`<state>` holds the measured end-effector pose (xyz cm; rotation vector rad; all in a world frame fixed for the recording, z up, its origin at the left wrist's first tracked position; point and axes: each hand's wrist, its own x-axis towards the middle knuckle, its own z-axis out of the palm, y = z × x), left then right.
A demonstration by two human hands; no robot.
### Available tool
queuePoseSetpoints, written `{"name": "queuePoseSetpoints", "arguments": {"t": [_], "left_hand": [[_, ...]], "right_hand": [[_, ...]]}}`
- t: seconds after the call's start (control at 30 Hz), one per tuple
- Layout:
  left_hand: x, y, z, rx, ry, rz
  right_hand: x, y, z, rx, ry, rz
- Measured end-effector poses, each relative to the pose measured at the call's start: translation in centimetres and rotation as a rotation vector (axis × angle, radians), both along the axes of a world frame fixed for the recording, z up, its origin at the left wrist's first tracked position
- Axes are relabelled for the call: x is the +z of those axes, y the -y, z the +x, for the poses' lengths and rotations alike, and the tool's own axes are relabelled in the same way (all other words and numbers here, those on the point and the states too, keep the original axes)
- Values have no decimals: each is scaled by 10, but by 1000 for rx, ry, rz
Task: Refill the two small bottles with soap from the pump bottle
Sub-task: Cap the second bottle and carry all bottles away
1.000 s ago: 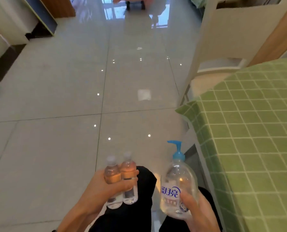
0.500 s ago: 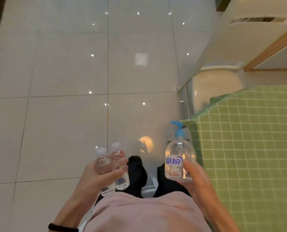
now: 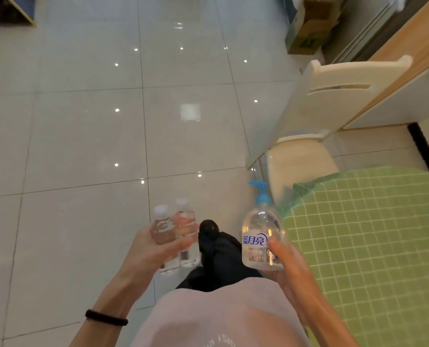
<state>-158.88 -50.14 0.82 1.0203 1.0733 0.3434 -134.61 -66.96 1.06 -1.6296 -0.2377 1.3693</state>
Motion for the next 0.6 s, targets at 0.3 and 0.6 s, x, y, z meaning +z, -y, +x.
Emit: {"name": "queuePoseSetpoints", "arguments": {"t": [0.3,0.6], "left_hand": [[17,-119,99,-49,-67,13],[25,-239,139,11,-69,37]], "right_hand": [[-23,-111,74,-121,-69,26],[-21,-236,150,-104,-127,29]]}}
